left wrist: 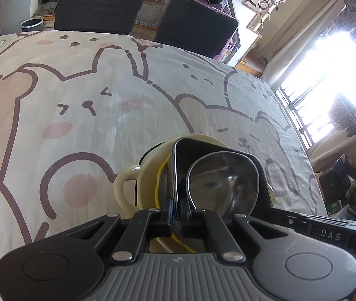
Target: Organize plates and bowls
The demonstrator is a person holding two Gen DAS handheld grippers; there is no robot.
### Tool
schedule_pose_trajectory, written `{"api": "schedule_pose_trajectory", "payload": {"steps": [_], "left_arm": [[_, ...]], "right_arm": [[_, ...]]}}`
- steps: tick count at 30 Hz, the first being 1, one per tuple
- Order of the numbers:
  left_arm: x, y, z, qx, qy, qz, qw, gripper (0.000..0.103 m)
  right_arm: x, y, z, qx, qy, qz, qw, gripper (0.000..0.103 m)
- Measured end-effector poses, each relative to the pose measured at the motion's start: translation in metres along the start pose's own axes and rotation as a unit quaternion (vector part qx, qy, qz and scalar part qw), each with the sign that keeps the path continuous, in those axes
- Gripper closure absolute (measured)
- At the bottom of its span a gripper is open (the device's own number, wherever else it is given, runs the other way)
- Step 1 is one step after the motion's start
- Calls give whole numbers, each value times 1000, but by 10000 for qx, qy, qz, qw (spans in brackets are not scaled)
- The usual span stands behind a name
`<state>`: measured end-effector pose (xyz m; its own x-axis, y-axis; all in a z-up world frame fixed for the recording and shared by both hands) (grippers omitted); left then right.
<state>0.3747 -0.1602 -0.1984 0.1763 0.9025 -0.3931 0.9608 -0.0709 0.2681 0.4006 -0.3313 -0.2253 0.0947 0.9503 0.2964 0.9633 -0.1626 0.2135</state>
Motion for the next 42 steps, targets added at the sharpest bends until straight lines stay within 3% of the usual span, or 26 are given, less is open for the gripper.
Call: {"api": "schedule_pose_trajectory", "payload": {"steps": [11, 15, 18, 22, 25, 33, 38, 42], "left_arm": [[-3, -3, -4, -9, 72, 81, 9999, 92], [-2, -3, -10, -70, 157, 114, 9998, 72], [-2, -4, -20, -154, 220, 174, 9995, 54], [-8, -9, -44, -412, 298, 383, 9980, 17], [-13, -16, -65, -614, 394, 521, 9960, 2], [-18, -45, -121, -1174, 569, 669, 9892, 0], [-28, -71, -155, -1595, 546, 775, 9826, 0], [-33, -94, -172, -1875, 776, 824, 9757, 0]], "right_arm": [[-1, 3, -7, -136, 52, 90, 9999, 95], [-2, 4, -15, -232, 71, 130, 9996, 90], [1, 5, -24, -355, 73, 31, 9993, 72], [0, 1, -38, -574, -86, -20, 9983, 44], [3, -2, -54, -752, -86, -113, 9971, 30], [15, -32, -114, -1596, -226, -542, 9854, 0], [15, -61, -147, -2000, -351, -666, 9769, 0], [14, -90, -174, -2265, -355, -759, 9704, 0]]}}
Point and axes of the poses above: each gripper's, at about its wrist camera, not at the fingertips, and z roughly the way its jaws point, x to its left, y to its top, the point moved 10 cm from there along z, roughly the way its jaws point, and after that the axes turned 14 degrees about x, right-handed, at the moved point
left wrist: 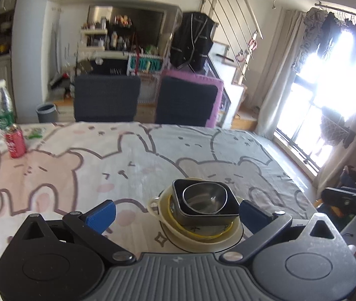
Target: Organize plates and bowls
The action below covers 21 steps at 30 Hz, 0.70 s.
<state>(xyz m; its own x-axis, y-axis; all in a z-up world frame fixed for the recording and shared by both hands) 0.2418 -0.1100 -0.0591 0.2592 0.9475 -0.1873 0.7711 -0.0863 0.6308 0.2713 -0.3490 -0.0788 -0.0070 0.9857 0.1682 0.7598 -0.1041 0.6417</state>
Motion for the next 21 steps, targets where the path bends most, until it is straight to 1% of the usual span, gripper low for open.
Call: {"api": "schedule_pose_trajectory", "payload": {"steps": [3, 7, 12, 16, 21], "left_arm": [[-5, -14, -13, -112, 88, 39, 9999, 0], [-5, -32, -26, -325, 219, 6, 9992, 0], [-9, -53, -36, -430, 242, 122, 9987, 0], [-16, -69, -42, -576, 374, 253, 9973, 0], [-13, -84, -42, -711, 551, 211, 9957, 0]], "right_arm": [[3, -13, -25, -208, 14, -73, 9998, 0], [11, -36, -40, -400, -14, -161, 9991, 0], [19, -65, -51, -580, -148, -251, 9979, 0], [25, -78, -56, -719, -179, -284, 9968, 0], [26, -88, -57, -843, -132, -215, 9961, 0]]}}
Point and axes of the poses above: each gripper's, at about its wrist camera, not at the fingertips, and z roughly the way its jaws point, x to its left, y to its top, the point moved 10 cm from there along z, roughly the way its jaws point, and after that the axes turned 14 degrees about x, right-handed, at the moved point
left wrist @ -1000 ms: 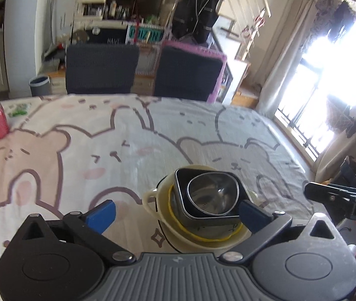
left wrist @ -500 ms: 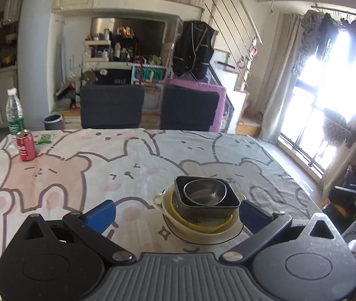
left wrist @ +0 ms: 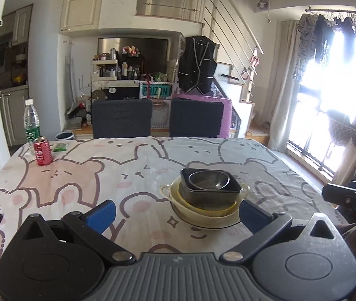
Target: Organize plates and bowls
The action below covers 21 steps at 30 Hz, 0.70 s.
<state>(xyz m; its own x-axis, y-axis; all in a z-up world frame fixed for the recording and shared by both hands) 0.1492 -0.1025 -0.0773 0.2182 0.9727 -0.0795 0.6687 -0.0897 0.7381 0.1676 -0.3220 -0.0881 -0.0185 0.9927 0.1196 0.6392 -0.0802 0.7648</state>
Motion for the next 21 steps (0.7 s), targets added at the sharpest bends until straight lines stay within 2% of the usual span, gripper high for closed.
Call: {"api": "schedule_pose_trajectory", "payload": {"steps": [5, 9, 17, 21], "left_arm": [[8, -6, 5, -25, 136, -83, 9999, 0], [9, -9, 7, -45, 195, -69, 9998, 0], [4, -13, 10, -53, 152, 11, 9999, 0], [4, -13, 13, -45, 105, 13, 9999, 0]], "right_arm": [[-2, -6, -3, -97, -107, -2, 9999, 0], [-4, -7, -1, -145, -367, -88, 9992, 0], [-8, -11, 4, -121, -204, 133, 9996, 0], [-2, -12, 6, -95, -300, -57, 9995, 0]]}}
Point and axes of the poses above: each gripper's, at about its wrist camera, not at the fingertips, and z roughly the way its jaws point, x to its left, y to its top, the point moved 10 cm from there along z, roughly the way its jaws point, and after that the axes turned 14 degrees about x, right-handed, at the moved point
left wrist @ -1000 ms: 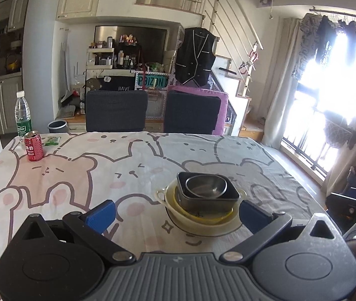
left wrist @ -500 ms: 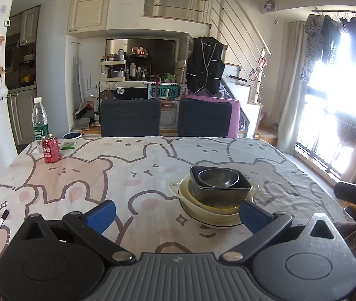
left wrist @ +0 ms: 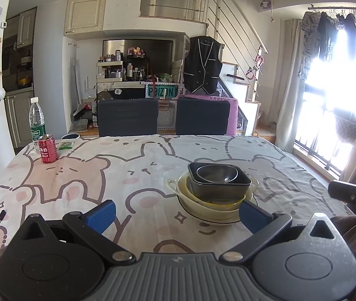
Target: Organize plates and bowls
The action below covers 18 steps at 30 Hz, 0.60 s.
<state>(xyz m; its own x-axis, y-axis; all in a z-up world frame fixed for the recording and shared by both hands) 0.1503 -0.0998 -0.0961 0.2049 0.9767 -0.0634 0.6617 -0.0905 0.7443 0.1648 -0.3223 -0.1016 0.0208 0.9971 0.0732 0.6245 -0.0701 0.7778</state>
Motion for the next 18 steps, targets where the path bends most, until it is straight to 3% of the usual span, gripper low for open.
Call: {"api": "schedule_pose_trajectory", "payload": {"steps": [6, 18], "left_arm": [[-1, 0, 2, -11, -65, 37, 10000, 0], [1, -3, 2, 44, -53, 62, 10000, 0]], "right_arm": [[5, -2, 3, 78, -225, -222, 9995, 0], [2, -2, 2, 73, -223, -177, 9996, 0]]}}
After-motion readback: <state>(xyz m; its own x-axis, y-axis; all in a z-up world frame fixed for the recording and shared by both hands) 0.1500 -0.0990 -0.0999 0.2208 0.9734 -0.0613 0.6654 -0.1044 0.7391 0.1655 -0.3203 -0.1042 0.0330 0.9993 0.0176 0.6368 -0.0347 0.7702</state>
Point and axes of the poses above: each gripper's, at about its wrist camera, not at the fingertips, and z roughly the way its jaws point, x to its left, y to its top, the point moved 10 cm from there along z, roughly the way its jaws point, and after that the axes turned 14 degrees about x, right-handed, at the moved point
